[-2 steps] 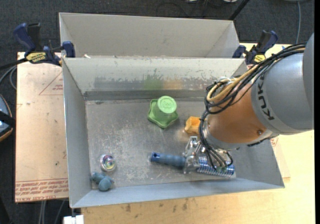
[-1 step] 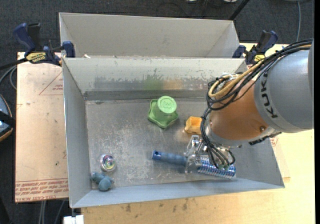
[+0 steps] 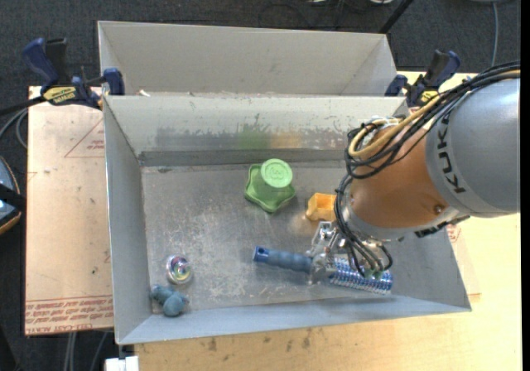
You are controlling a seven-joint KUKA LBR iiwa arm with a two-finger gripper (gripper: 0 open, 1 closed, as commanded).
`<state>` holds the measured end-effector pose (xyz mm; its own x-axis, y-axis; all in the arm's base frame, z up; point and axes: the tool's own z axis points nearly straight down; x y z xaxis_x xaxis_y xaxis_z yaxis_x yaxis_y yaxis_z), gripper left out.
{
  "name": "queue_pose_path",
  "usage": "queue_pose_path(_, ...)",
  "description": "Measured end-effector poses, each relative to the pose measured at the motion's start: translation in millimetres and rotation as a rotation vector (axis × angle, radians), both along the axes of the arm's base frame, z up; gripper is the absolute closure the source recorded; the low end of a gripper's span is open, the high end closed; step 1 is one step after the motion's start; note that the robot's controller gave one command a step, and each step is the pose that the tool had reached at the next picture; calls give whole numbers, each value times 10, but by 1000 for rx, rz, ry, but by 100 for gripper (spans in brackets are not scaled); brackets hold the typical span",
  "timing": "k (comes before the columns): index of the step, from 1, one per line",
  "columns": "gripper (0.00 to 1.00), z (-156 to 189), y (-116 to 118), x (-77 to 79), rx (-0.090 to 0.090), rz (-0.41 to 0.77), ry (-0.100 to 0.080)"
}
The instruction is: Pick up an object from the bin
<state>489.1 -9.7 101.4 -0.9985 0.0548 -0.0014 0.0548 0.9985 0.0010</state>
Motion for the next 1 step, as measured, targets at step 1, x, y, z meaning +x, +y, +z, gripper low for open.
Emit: queue_pose_path(1, 100, 790, -1, 16, 0, -1, -6)
